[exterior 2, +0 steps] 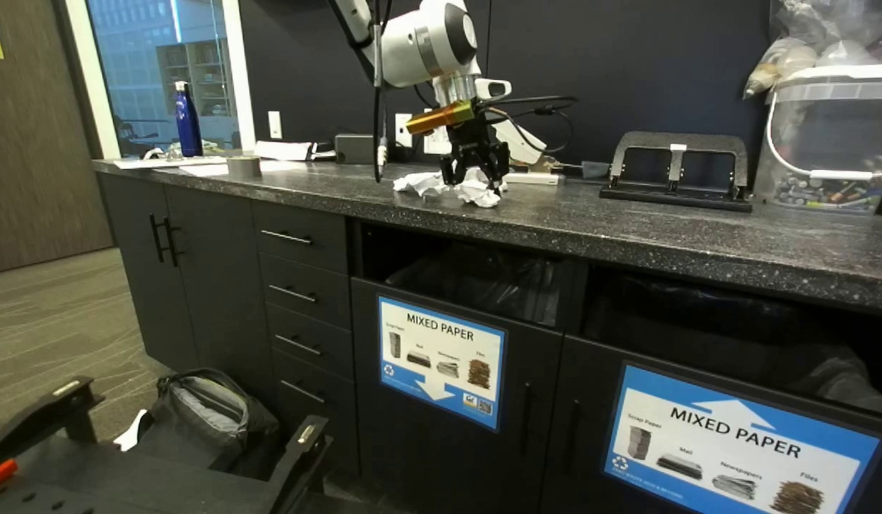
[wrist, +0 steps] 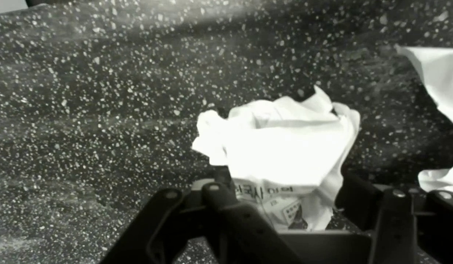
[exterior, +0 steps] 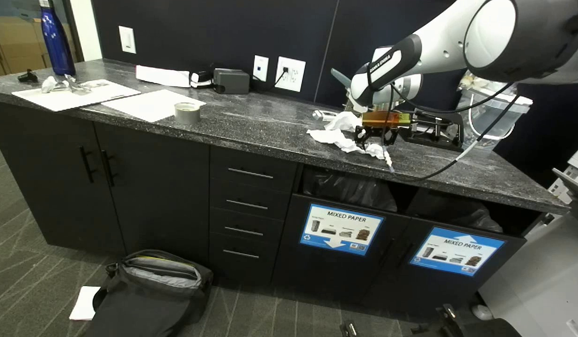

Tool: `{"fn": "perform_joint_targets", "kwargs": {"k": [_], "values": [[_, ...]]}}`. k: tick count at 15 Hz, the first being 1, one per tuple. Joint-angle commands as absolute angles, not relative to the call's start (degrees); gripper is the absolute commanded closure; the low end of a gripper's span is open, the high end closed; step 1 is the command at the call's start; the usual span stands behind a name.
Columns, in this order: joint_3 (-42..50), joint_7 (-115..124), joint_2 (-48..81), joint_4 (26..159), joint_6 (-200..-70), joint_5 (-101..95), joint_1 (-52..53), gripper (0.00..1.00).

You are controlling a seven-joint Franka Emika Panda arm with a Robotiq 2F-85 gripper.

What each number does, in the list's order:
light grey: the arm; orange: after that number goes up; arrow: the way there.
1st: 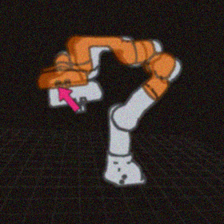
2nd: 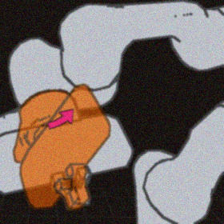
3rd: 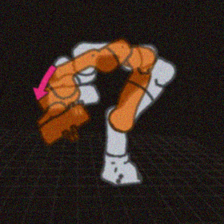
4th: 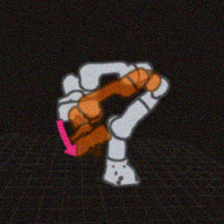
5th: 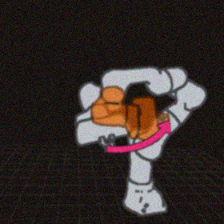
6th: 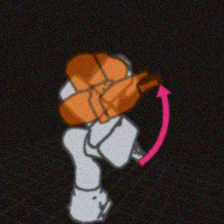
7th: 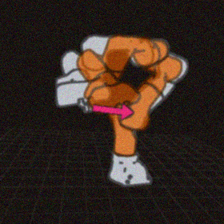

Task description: The papers on the counter and put them in the recycle bin

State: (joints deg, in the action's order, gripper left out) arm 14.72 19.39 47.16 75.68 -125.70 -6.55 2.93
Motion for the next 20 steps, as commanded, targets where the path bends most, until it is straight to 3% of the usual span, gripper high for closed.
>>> {"fn": "perform_joint_targets", "kwargs": {"k": [1, 3, 6, 10, 20], "values": [[13.9, 19.6, 50.0, 71.3, -121.9, -7.8, 1.1, 0.66], [13.7, 19.0, 49.5, 71.1, -119.1, -7.7, 0.4, 0.78], [12.6, 16.8, 46.0, 76.7, -116.9, -7.1, -0.4, 0.83], [11.5, 14.9, 38.7, 89.4, -118.1, -7.3, 0.1, 0.79], [6.6, 11.0, 21.6, 118.0, -124.9, -7.5, 0.6, 0.8]]}}
